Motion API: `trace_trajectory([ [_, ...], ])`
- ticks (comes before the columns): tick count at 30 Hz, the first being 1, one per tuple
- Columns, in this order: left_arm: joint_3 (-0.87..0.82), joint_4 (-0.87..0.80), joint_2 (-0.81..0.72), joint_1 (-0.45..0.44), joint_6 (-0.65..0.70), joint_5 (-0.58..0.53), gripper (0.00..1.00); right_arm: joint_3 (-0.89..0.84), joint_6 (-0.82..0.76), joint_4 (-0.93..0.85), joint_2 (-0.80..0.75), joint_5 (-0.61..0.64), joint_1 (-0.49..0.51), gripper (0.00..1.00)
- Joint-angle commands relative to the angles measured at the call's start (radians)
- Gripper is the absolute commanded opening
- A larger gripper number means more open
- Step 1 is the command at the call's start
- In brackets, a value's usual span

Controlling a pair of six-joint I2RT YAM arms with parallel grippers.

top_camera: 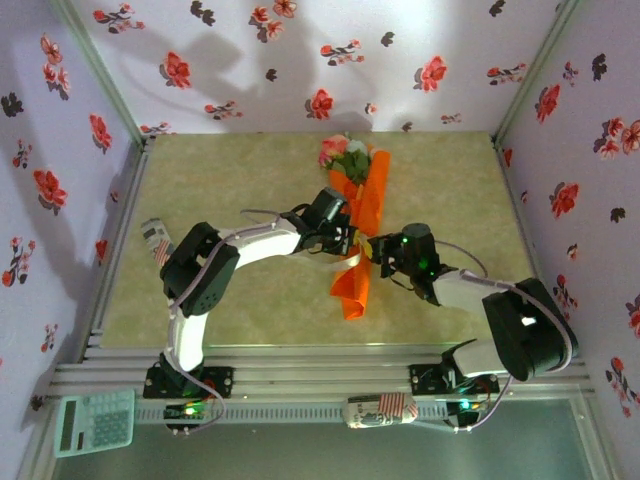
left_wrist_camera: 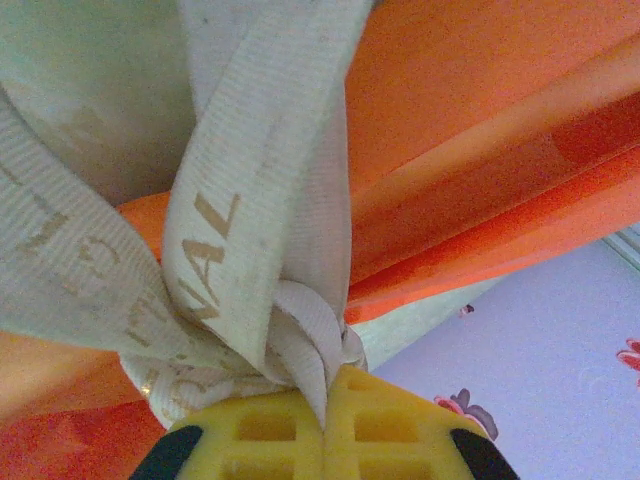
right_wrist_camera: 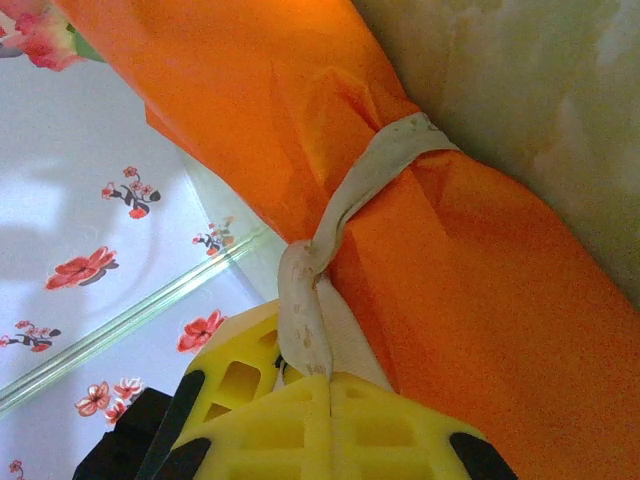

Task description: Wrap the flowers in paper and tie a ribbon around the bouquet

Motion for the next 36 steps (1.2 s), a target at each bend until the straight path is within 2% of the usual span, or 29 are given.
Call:
trace_trajectory([
  [1,-0.024,0.014,-0.025,0.002,-0.012,-0.030,0.00,-0.009,-0.016,-0.032,-0.017,0.016,0.005,0.00],
  [5,-0.040,0.050,-0.029,0.001,-0.002,-0.048,0.00,-0.005,-0.009,-0.059,-0.025,0.001,0.008,0.00],
  [9,-0.070,0.168,-0.011,-0.005,-0.007,-0.059,0.00,-0.003,0.026,-0.048,-0.014,-0.015,0.014,0.00],
  [14,-0.112,0.227,-0.032,-0.008,0.000,-0.093,0.00,0.013,0.026,-0.133,-0.016,-0.022,0.014,0.00],
  [29,-0.234,0.484,-0.056,-0.021,0.030,-0.123,0.07,0.042,0.043,-0.186,0.022,-0.027,0.015,0.00],
  [36,-0.265,0.613,-0.043,-0.022,0.045,-0.131,0.04,0.046,0.048,-0.196,0.024,-0.036,0.014,0.00],
])
